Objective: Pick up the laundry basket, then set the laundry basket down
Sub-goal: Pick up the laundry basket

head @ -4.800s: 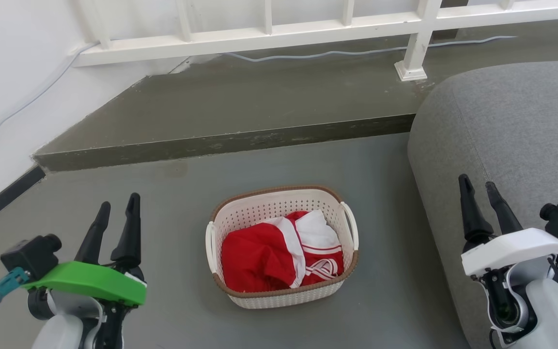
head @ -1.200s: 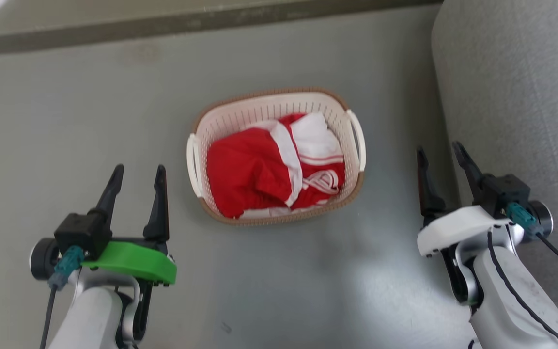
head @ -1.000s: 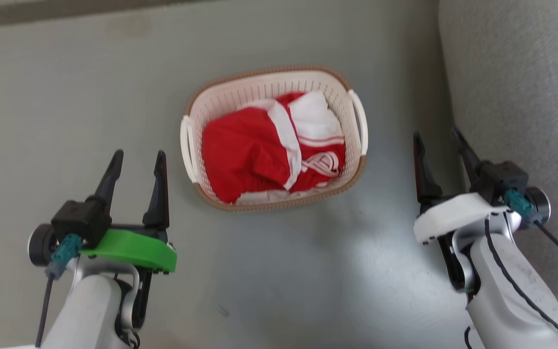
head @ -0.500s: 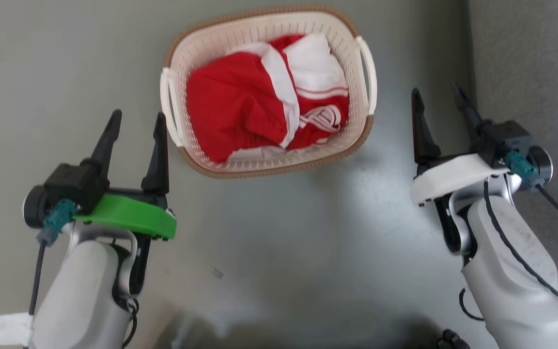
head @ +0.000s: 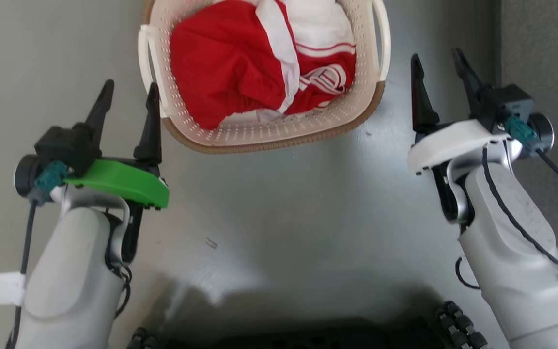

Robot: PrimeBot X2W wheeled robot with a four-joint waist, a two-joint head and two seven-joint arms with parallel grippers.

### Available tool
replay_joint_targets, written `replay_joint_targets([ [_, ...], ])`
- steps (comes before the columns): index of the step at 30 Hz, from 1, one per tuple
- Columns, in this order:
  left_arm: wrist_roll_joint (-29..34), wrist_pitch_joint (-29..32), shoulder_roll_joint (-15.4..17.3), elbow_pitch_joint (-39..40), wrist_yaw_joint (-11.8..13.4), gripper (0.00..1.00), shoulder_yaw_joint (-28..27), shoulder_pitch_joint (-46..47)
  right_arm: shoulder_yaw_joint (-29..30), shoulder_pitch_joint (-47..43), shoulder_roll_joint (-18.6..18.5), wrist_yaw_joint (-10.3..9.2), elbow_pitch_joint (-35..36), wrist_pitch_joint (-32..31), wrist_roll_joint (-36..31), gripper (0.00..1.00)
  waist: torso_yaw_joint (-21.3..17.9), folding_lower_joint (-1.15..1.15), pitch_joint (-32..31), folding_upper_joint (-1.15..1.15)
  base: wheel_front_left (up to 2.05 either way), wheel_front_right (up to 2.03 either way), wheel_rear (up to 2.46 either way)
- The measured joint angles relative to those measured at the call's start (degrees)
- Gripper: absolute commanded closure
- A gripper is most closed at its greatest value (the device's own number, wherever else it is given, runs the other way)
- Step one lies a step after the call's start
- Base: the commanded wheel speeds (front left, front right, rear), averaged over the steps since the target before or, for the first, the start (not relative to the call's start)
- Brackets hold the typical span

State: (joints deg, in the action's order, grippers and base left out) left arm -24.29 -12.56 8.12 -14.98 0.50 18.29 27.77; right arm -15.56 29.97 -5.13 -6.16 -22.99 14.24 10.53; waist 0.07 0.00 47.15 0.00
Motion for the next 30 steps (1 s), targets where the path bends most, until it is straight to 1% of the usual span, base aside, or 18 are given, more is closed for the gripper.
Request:
replay_joint_targets([
  [3,-0.12,0.24,0.03,-2.29,-0.55,0.00,-0.44,2.02,-0.85,2.49,0.23,0.10,-2.11,-0.02,0.00,0.00,-0.20,0.00,2.03,0.00,0.00,0.00,0.00],
  [5,-0.24,0.51,0.04,-3.61,-0.75,0.00,-0.57,3.09,-1.27,3.63,0.44,0.56,-3.33,-0.19,0.00,0.00,-0.36,0.00,2.89,0.00,0.00,0.00,0.00],
  [8,-0.27,0.91,0.02,-5.75,-1.23,0.00,-0.58,4.70,-1.86,5.30,0.66,0.63,-5.24,-0.25,0.00,0.00,-0.64,0.00,4.03,0.00,0.00,0.00,0.00],
  [11,-0.70,1.35,0.00,-8.15,-1.60,0.00,-0.60,6.27,-2.56,7.30,0.76,1.11,-7.19,-0.65,0.00,0.00,-0.93,0.00,4.94,0.00,0.00,0.00,0.00],
  [13,-0.78,1.51,-0.05,-9.03,-1.85,0.00,-0.60,6.87,-2.75,7.93,0.82,1.12,-7.76,-0.66,0.00,0.00,-1.02,0.00,5.21,0.00,0.00,0.00,0.00],
  [15,-0.81,1.88,-0.07,-10.67,-2.09,0.00,-0.48,8.09,-3.26,9.21,0.90,1.58,-9.16,-0.67,0.01,0.00,-1.17,0.00,5.69,0.00,0.00,0.00,0.00],
  [18,-0.81,2.19,-0.21,-13.27,-2.61,0.00,-0.23,9.90,-3.87,10.81,1.08,1.67,-11.37,-0.68,0.02,0.00,-1.31,0.00,6.12,0.00,0.00,0.00,0.00],
  [23,-0.83,3.10,-0.20,-16.90,-3.35,0.00,-0.33,13.05,-5.69,13.99,1.19,2.40,-14.39,-1.51,0.10,0.00,-1.45,0.00,6.58,0.00,0.00,0.00,0.00],
  [30,-1.30,6.08,-0.21,-22.34,-4.59,0.00,0.22,18.03,-7.73,19.08,1.37,3.31,-19.09,-3.79,0.22,0.00,-1.70,0.00,7.34,0.00,0.00,0.00,0.00],
])
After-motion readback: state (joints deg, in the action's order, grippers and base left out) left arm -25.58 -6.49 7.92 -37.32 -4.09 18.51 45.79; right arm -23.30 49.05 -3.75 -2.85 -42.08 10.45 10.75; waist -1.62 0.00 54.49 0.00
